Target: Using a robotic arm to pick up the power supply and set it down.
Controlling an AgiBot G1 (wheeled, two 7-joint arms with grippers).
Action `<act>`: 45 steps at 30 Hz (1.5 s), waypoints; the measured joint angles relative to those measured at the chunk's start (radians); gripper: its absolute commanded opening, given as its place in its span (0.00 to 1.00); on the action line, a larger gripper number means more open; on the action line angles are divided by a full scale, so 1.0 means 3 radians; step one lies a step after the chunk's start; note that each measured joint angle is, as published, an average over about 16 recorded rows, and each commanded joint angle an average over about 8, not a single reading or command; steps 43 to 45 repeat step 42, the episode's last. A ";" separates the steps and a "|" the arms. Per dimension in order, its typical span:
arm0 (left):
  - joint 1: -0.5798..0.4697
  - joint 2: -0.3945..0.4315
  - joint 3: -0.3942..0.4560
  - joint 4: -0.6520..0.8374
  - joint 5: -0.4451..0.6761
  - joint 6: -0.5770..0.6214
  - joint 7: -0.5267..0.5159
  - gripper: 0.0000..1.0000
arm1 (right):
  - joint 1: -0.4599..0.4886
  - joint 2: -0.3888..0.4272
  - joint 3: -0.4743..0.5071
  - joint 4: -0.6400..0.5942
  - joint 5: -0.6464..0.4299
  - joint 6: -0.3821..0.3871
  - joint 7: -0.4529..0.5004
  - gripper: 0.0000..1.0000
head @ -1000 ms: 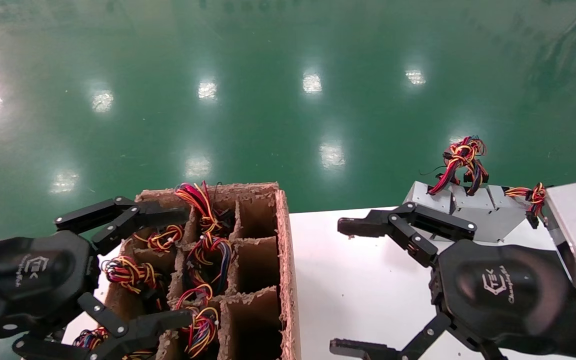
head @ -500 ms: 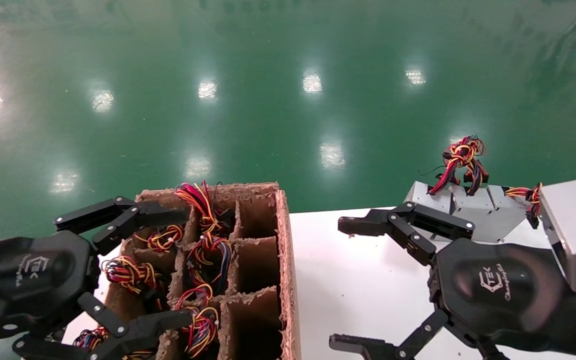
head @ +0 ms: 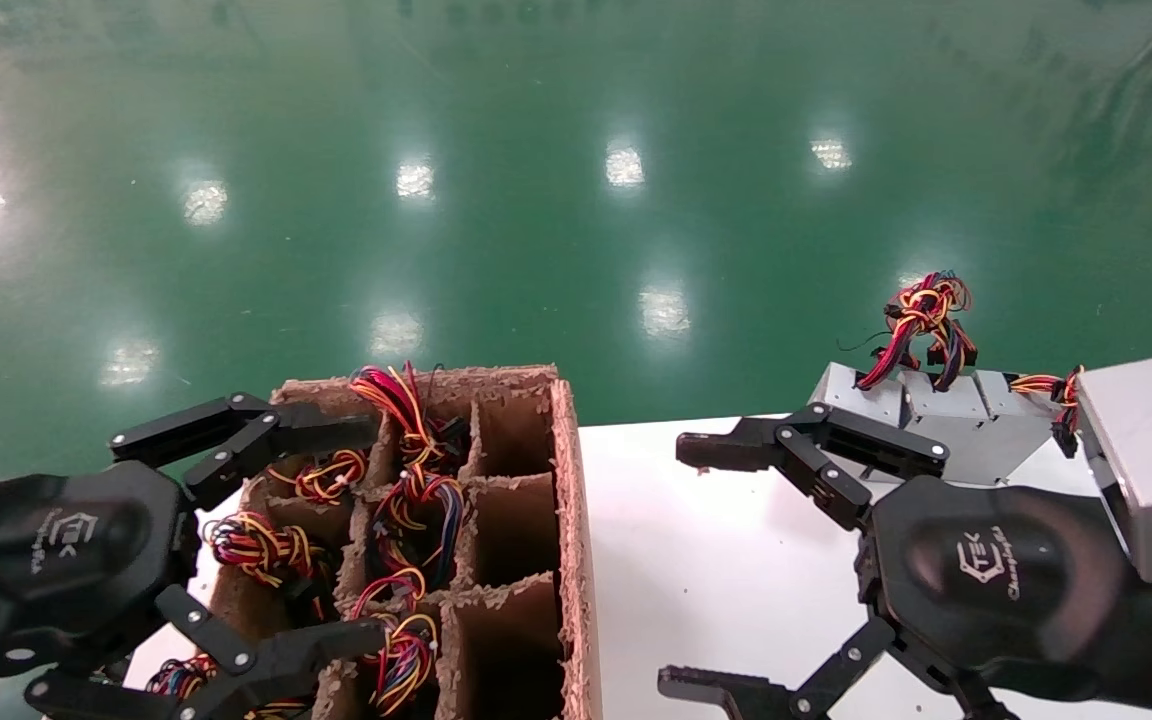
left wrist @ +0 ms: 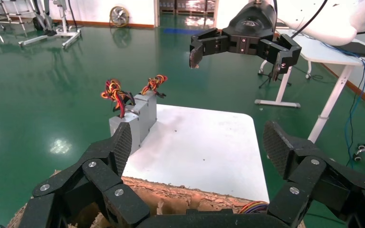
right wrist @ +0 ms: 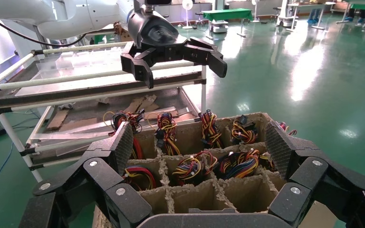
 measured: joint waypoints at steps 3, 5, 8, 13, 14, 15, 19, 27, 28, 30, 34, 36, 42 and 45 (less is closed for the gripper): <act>0.0000 0.0000 0.0000 0.0000 0.0000 0.0000 0.0000 1.00 | 0.0000 0.0000 -0.0001 0.0000 -0.0001 0.0001 0.0000 1.00; 0.0000 0.0000 0.0000 0.0000 0.0000 0.0000 0.0000 1.00 | 0.0000 0.0000 -0.0001 0.0000 -0.0001 0.0001 0.0001 1.00; 0.0000 0.0000 0.0000 0.0000 0.0000 0.0000 0.0000 1.00 | 0.0000 0.0000 -0.0002 0.0000 -0.0002 0.0002 0.0001 1.00; 0.0000 0.0000 0.0000 0.0000 0.0000 0.0000 0.0000 1.00 | 0.0000 0.0000 -0.0002 0.0000 -0.0003 0.0003 0.0002 1.00; 0.0000 0.0000 0.0000 0.0000 0.0000 0.0000 0.0000 1.00 | 0.0000 0.0000 -0.0002 0.0000 -0.0003 0.0004 0.0002 1.00; 0.0000 0.0000 0.0000 0.0000 0.0000 0.0000 0.0000 1.00 | 0.0000 0.0000 -0.0002 0.0000 -0.0004 0.0004 0.0003 1.00; 0.0000 0.0000 0.0000 0.0000 0.0000 0.0000 0.0000 1.00 | 0.0000 0.0000 -0.0002 0.0000 -0.0004 0.0004 0.0003 1.00; 0.0000 0.0000 0.0000 0.0000 0.0000 0.0000 0.0000 1.00 | 0.0000 0.0000 -0.0002 0.0000 -0.0005 0.0005 0.0004 1.00; 0.0000 0.0000 0.0000 0.0000 0.0000 0.0000 0.0000 1.00 | 0.0000 0.0000 -0.0002 0.0000 -0.0005 0.0005 0.0004 1.00; 0.0000 0.0000 0.0000 0.0000 0.0000 0.0000 0.0000 1.00 | 0.0000 0.0000 -0.0002 0.0000 -0.0005 0.0005 0.0004 1.00; 0.0000 0.0000 0.0000 0.0000 0.0000 0.0000 0.0000 1.00 | 0.0000 0.0000 -0.0002 0.0000 -0.0005 0.0005 0.0004 1.00; 0.0000 0.0000 0.0000 0.0000 0.0000 0.0000 0.0000 1.00 | 0.0000 0.0000 -0.0002 0.0000 -0.0005 0.0005 0.0004 1.00; 0.0000 0.0000 0.0000 0.0000 0.0000 0.0000 0.0000 1.00 | 0.0000 0.0000 -0.0002 0.0000 -0.0005 0.0005 0.0004 1.00; 0.0000 0.0000 0.0000 0.0000 0.0000 0.0000 0.0000 1.00 | 0.0000 0.0000 -0.0002 0.0000 -0.0005 0.0005 0.0004 1.00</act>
